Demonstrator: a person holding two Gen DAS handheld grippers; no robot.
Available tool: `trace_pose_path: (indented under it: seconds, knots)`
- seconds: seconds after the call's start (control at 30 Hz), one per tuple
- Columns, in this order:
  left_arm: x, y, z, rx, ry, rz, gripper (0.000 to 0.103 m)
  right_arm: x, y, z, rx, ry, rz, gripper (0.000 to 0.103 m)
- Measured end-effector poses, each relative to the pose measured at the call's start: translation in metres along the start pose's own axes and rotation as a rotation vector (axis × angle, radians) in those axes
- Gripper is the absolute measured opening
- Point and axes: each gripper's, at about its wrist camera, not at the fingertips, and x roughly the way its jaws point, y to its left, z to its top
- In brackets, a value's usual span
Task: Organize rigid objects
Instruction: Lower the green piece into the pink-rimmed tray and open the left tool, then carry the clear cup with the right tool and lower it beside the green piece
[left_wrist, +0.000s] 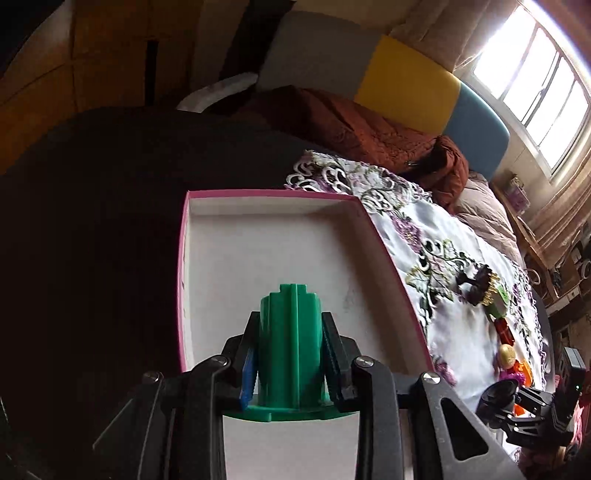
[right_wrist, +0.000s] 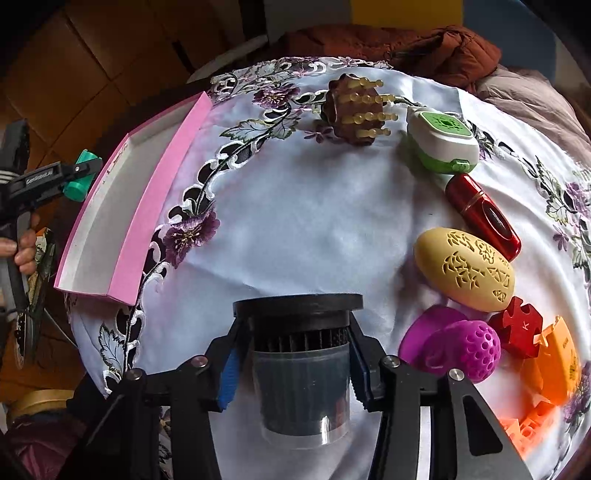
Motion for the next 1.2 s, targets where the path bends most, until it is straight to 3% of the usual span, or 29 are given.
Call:
trace_pose_path:
  seconds: [0.3, 0.47, 0.73, 0.97, 1.2]
  knots:
    - [0.031, 0.004, 0.026, 0.05, 0.007, 0.119, 0.03, 0.002, 0.001, 0.001, -0.004, 0.0, -0.002, 0.05]
    - [0.037, 0.009, 0.028, 0.028, 0.008, 0.157, 0.037, 0.004, 0.003, 0.001, -0.013, -0.002, -0.009, 0.05]
    - [-0.002, -0.001, 0.005, 0.02, -0.084, 0.201, 0.038, 0.007, 0.012, -0.001, -0.047, -0.004, 0.0, 0.069]
    - [-0.048, -0.024, -0.033, 0.025, -0.161, 0.209, 0.038, 0.01, 0.019, -0.002, -0.077, -0.006, -0.015, 0.075]
    - [-0.068, -0.037, -0.055, 0.041, -0.175, 0.216, 0.038, 0.011, 0.021, -0.002, -0.092, -0.007, -0.009, 0.083]
